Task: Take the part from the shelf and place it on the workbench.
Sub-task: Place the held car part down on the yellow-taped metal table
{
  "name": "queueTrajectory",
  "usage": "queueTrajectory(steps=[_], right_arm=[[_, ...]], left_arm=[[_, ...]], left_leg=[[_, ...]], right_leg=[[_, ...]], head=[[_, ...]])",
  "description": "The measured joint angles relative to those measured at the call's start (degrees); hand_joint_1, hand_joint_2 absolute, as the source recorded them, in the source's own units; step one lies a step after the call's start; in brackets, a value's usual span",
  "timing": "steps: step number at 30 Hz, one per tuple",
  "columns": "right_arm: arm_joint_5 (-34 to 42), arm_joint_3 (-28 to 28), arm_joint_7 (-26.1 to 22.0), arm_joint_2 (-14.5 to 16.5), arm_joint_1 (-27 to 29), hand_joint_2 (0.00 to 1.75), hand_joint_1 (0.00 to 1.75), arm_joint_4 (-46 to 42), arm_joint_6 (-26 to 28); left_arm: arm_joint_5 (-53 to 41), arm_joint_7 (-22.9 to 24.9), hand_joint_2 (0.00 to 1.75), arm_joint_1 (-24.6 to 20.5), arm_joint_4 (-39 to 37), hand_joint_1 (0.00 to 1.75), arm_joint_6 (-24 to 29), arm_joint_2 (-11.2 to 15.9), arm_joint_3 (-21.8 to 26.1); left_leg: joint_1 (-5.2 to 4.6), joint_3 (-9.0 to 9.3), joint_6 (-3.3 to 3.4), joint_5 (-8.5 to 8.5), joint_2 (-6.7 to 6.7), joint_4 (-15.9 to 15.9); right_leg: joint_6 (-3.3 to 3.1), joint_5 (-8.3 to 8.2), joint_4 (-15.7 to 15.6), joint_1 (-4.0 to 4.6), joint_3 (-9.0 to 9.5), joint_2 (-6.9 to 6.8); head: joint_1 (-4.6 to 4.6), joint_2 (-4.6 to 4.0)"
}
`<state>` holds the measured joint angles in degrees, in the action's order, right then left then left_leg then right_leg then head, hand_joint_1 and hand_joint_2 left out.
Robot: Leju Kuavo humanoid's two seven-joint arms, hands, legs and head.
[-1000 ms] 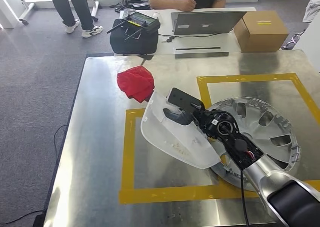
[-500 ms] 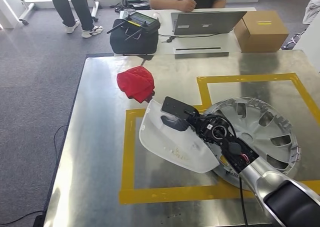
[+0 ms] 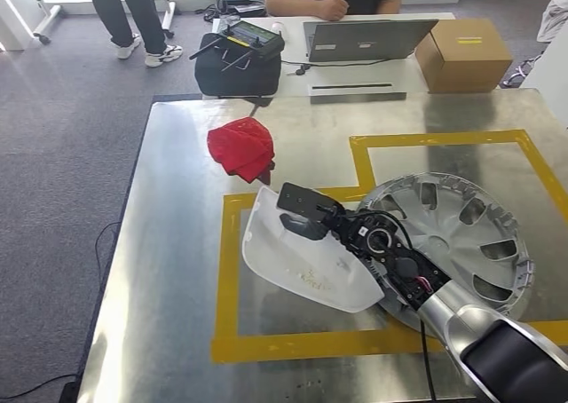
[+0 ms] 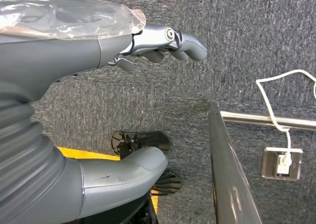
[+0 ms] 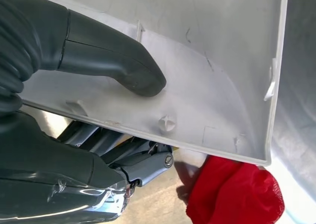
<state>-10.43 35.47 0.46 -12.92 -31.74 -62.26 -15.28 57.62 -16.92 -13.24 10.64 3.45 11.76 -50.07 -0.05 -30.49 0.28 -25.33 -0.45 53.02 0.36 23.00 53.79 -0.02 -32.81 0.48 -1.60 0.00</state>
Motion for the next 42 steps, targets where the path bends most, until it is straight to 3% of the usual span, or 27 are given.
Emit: queueTrajectory(steps=[1,4,5,8,13,31,42], right_arm=[[0.0,0.1,0.0,0.1,0.0,1.75,1.75,0.1,0.0],[0.0,0.4,0.1,0.1,0.0,0.44,0.44,0.3,0.0],[0.0,0.4,0.1,0.2,0.0,0.00,0.00,0.3,0.0],[0.0,0.5,0.1,0.3,-0.1,0.00,0.00,0.6,0.1],[0.0,0.7,0.0,0.5,-0.4,0.00,0.00,0.9,0.2],[1.8,0.8,0.9,0.6,-1.0,0.00,0.00,1.0,0.5],[17.2,-3.8,0.1,0.4,-3.1,0.00,0.00,-3.1,-1.9]], left_arm=[[0.0,0.0,1.75,0.0,0.0,0.00,0.0,0.0,0.0],[0.0,0.0,1.75,0.0,0.0,0.00,-0.1,0.0,0.0],[0.1,0.0,1.31,0.0,0.0,0.00,-0.2,0.0,0.0],[0.5,-0.5,0.00,0.0,0.0,0.00,-0.6,0.0,0.0],[1.0,-2.2,0.00,0.0,0.0,0.00,-0.3,0.1,0.0],[0.3,-1.0,0.00,0.0,0.0,0.00,0.9,0.2,0.0],[0.3,1.8,0.00,0.4,0.0,0.00,1.2,0.3,0.0]], left_leg=[[0.00,0.00,0.00,0.00,0.00,0.0],[0.00,0.00,0.00,0.00,0.00,0.0],[0.00,0.00,0.00,0.00,0.00,0.0],[0.00,0.00,0.00,0.00,0.00,0.0],[0.00,0.01,0.00,0.00,0.00,0.0],[0.00,0.04,0.00,0.00,0.02,0.0],[-0.01,0.10,0.00,0.00,0.04,0.0]], right_leg=[[0.00,0.00,0.0,0.00,0.00,0.00],[0.00,0.00,0.0,0.00,0.00,0.00],[0.00,0.00,0.0,0.00,0.00,0.00],[0.00,0.00,0.0,0.00,0.00,0.00],[0.00,0.00,0.0,0.01,0.00,0.01],[0.00,0.00,0.0,0.00,0.01,0.02],[0.00,-0.01,0.0,0.00,0.04,0.04]], head=[[0.00,0.00],[0.00,0.00],[0.00,0.00],[0.00,0.00],[0.00,0.00],[0.00,0.00],[0.03,0.00]])
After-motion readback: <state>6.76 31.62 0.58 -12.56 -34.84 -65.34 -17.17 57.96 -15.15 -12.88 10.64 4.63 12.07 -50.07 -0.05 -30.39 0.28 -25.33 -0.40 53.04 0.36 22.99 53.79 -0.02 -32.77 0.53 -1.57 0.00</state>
